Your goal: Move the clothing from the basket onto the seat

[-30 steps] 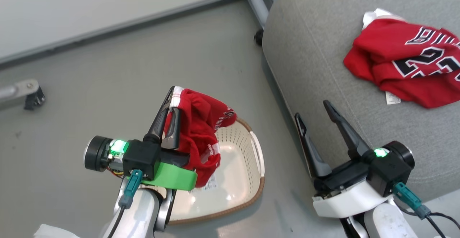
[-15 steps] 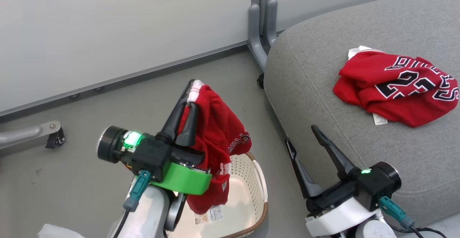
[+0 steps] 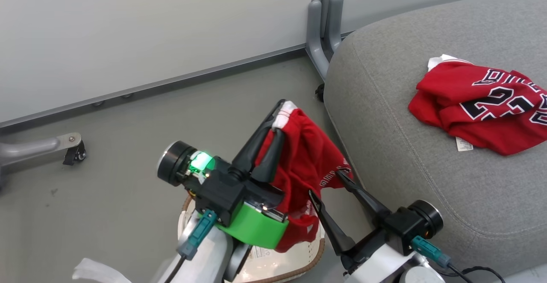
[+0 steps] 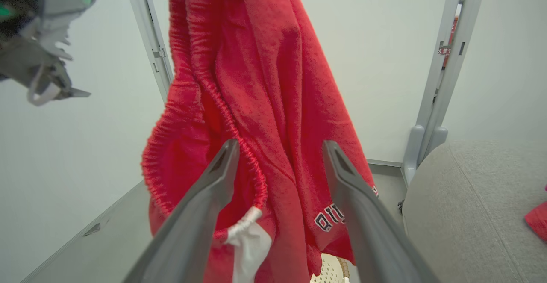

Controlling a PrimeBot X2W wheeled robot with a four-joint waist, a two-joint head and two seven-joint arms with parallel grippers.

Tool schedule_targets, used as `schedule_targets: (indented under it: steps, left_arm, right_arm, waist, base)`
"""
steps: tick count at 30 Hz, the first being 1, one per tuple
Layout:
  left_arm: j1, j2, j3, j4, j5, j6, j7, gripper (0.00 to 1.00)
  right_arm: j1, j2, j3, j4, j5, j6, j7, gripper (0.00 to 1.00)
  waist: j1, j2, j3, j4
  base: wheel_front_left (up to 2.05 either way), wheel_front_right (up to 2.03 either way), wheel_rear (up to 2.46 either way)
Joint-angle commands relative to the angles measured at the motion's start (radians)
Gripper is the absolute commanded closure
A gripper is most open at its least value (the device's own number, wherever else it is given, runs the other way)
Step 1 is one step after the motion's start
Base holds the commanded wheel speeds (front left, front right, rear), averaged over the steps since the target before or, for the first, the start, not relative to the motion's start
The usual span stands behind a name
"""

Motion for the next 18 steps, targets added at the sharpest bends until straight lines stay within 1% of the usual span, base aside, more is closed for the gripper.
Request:
schedule_targets:
  steps: [1,6,11,12,13,14,15,18]
  left_arm:
    - [-0.017,-0.001,-0.010,-0.011,-0.014,0.002,-0.001,1.00]
    - [-0.033,-0.001,-0.061,-0.034,-0.035,0.016,-0.001,1.00]
    - [-0.045,-0.001,-0.102,-0.024,-0.048,0.025,-0.001,1.00]
    - [-0.047,-0.001,-0.108,-0.021,-0.051,0.026,-0.001,1.00]
    - [-0.049,-0.001,-0.114,-0.015,-0.054,0.028,-0.001,1.00]
    - [-0.049,-0.001,-0.115,-0.011,-0.055,0.031,-0.001,1.00]
    - [-0.046,-0.001,-0.116,-0.002,-0.056,0.036,-0.001,1.00]
    - [-0.027,0.000,-0.115,0.031,-0.053,0.037,-0.001,1.00]
  right_arm:
    - [-0.015,-0.001,0.001,0.015,0.005,-0.001,-0.002,0.00]
    - [-0.039,0.001,0.027,0.096,0.016,-0.001,-0.002,0.00]
    - [-0.065,0.008,0.068,0.167,0.041,-0.001,-0.002,0.00]
    - [-0.073,0.009,0.082,0.180,0.045,-0.001,-0.002,0.04]
    - [-0.079,0.007,0.096,0.190,0.053,-0.001,-0.002,0.67]
    - [-0.078,0.004,0.114,0.201,0.066,-0.001,-0.002,1.00]
    - [-0.078,-0.004,0.143,0.210,0.080,-0.001,-0.002,1.00]
    - [-0.087,-0.023,0.179,0.220,0.112,-0.001,-0.002,1.00]
  waist:
    - [0.0001,0.0030,0.000,0.004]
    - [0.0001,0.0030,-0.003,0.009]
    - [0.0001,0.0030,-0.014,0.016]
    - [0.0001,0.0030,-0.016,0.019]
    - [0.0001,0.0030,-0.019,0.022]
    - [0.0001,0.0030,-0.021,0.024]
    - [0.0001,0.0030,-0.024,0.026]
    - [0.0001,0.0030,-0.030,0.030]
  base:
    - [0.00,0.00,0.00]
    - [0.00,0.00,0.00]
    - [0.00,0.00,0.00]
    - [0.00,0.00,0.00]
    - [0.00,0.00,0.00]
    - [0.00,0.00,0.00]
    - [0.00,0.00,0.00]
    - [0.00,0.00,0.00]
